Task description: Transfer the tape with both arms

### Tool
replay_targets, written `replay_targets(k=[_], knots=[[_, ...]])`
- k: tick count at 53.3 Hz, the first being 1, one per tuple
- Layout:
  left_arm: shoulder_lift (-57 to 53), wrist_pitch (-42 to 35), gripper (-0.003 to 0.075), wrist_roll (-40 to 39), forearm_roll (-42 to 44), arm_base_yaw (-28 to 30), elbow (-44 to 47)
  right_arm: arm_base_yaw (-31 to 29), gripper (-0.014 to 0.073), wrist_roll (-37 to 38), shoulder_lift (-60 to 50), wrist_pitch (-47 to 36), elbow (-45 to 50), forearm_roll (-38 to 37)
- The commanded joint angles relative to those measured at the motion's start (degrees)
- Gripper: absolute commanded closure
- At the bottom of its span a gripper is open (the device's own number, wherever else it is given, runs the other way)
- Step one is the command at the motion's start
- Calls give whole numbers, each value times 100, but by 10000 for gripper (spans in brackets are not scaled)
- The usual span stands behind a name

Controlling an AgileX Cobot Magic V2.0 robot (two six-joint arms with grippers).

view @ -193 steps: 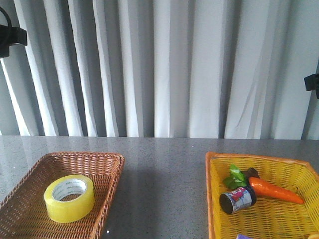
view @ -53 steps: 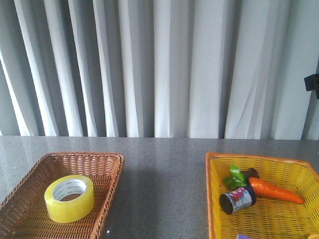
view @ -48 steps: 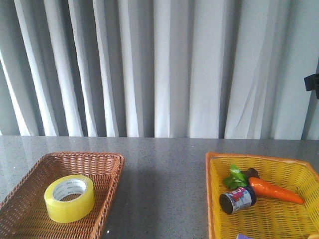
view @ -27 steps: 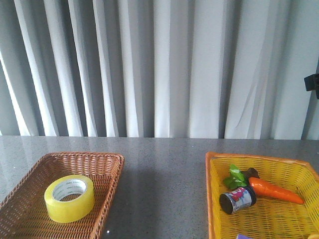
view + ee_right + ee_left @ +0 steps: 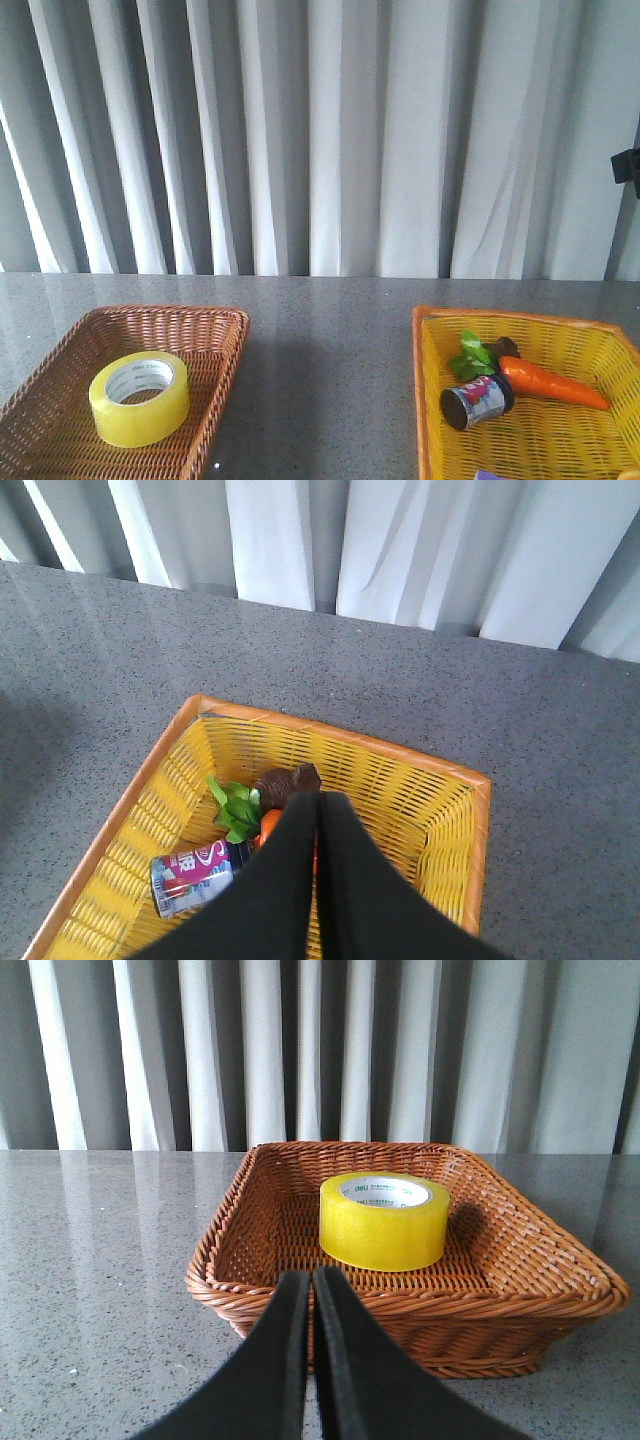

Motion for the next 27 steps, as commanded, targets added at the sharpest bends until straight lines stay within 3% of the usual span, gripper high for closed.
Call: replay_targets(k=[1, 9, 17, 27], knots=[[-94, -466, 727, -69, -60, 5, -170, -7, 602, -50, -183, -394, -129, -1], [-94, -466, 727, -69, -60, 5, -170, -7, 602, 267, -339, -1025, 372, -514], [-94, -466, 727, -69, -60, 5, -170, 159, 602, 911, -1155, -2717, 2100, -1038], [-94, -466, 727, -69, -60, 5, -170, 682, 602, 987, -2658, -4357, 4469, -1923]])
